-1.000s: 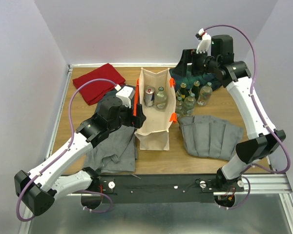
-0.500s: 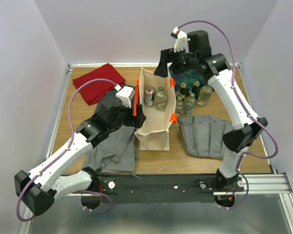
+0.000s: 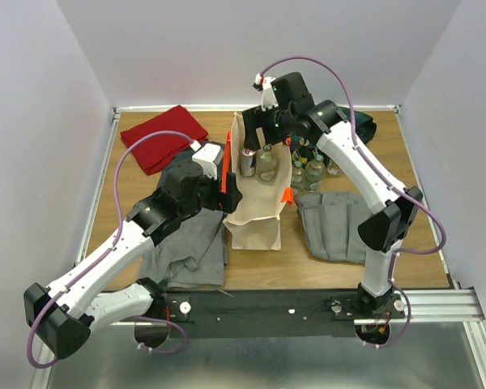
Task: Take the beverage out of the canvas bag
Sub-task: Take out the drink from the canvas bag.
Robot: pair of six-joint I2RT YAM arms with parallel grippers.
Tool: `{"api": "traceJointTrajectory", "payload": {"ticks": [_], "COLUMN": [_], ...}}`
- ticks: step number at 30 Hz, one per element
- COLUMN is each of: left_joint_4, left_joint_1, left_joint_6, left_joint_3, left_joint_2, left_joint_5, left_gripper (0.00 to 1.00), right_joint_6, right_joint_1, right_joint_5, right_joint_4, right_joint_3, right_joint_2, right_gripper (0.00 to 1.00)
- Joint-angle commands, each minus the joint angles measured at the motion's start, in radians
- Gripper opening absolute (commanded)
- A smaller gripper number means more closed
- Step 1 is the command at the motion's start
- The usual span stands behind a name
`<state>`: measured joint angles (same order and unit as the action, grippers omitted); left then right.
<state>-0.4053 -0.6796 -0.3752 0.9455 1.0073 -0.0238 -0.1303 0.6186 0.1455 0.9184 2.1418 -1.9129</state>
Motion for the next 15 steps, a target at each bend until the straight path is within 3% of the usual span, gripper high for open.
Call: {"api": "traceJointTrajectory", "payload": {"ticks": [1, 9, 15], "left_joint_4": [0.008, 0.006, 0.003], "left_joint_1": [0.006, 0.006, 0.006], "left_joint_6": [-0.004, -0.01, -0.008], "left_joint_3": [-0.008, -0.019, -0.017], "left_joint_2": [-0.012, -0.021, -0.018], "left_joint_5": [0.012, 0.007, 0.002], "left_gripper": [0.99, 0.99, 0.99], "right_joint_6": [-0.008, -0.022, -0.043], "right_joint_1": [0.018, 0.023, 0.024], "right_joint_5": [-0.176, -0.291, -0.319], "right_joint_4": [-0.027, -0.092, -0.151], "right_joint_3": [-0.074, -0.149, -0.166], "right_joint_2": [0.008, -0.001, -0.009], "right_gripper": [0.89, 0.77, 0.74]}}
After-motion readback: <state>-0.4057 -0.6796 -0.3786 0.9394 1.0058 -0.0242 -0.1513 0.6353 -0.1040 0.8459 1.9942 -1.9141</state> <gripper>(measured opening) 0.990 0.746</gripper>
